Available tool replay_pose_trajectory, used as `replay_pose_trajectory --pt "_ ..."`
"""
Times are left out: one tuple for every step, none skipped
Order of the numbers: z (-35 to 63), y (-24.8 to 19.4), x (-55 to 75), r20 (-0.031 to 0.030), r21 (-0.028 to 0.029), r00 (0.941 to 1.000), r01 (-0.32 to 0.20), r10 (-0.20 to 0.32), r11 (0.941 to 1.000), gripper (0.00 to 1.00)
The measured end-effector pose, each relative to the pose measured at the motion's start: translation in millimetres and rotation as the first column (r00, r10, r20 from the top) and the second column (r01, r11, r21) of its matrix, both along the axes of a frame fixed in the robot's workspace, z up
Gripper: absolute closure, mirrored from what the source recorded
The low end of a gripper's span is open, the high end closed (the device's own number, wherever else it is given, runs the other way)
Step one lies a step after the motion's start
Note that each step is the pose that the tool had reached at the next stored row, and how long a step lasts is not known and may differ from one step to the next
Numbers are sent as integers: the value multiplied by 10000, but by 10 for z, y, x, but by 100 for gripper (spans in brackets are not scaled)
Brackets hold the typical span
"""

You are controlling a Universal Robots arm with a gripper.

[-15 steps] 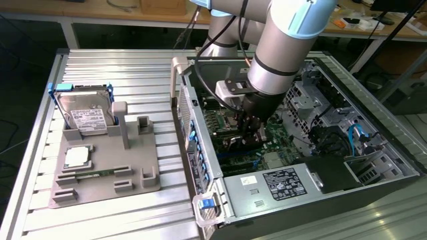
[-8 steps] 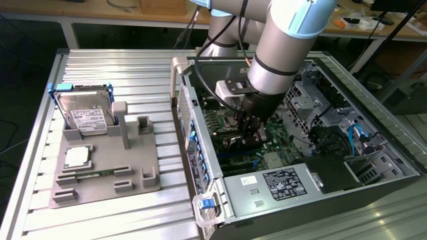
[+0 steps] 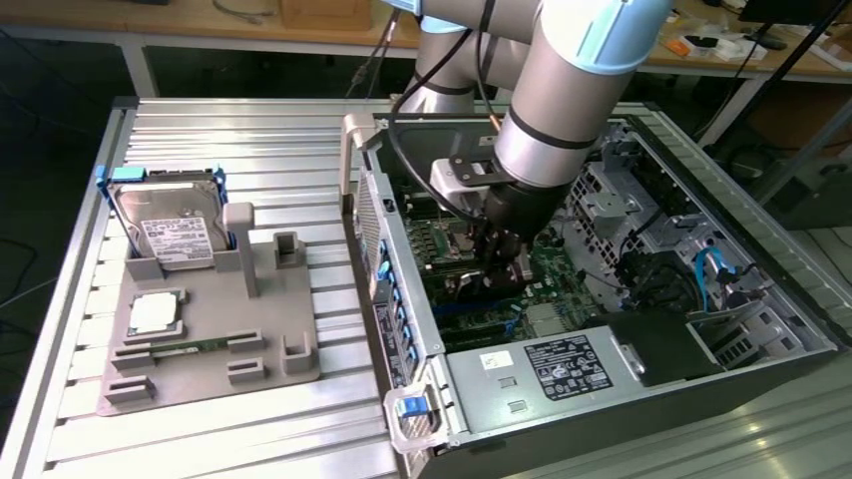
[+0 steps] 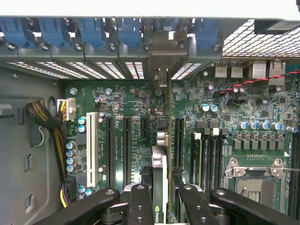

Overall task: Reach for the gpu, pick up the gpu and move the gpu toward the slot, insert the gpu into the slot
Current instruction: 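Insert the gpu into the slot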

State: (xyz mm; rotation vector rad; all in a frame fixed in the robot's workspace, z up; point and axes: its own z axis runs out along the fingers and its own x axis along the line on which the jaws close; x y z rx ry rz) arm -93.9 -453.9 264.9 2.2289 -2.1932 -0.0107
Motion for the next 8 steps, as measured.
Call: replay_pose_trajectory --pt "0 0 0 0 1 10000 0 0 10000 73" --pt "0 0 0 0 -1 10000 0 0 10000 73" --pt "0 0 0 0 -1 10000 0 0 10000 73" --pt "1 0 -1 0 -1 10000 0 0 10000 73" --pt "1 0 -3 -1 -1 10000 1 -1 10000 73" --pt "1 0 -6 -1 -3 10000 1 -1 10000 73" --pt "1 0 -9 -1 -3 10000 1 -1 10000 73" --pt "1 0 -13 -1 -2 10000 0 0 10000 73"
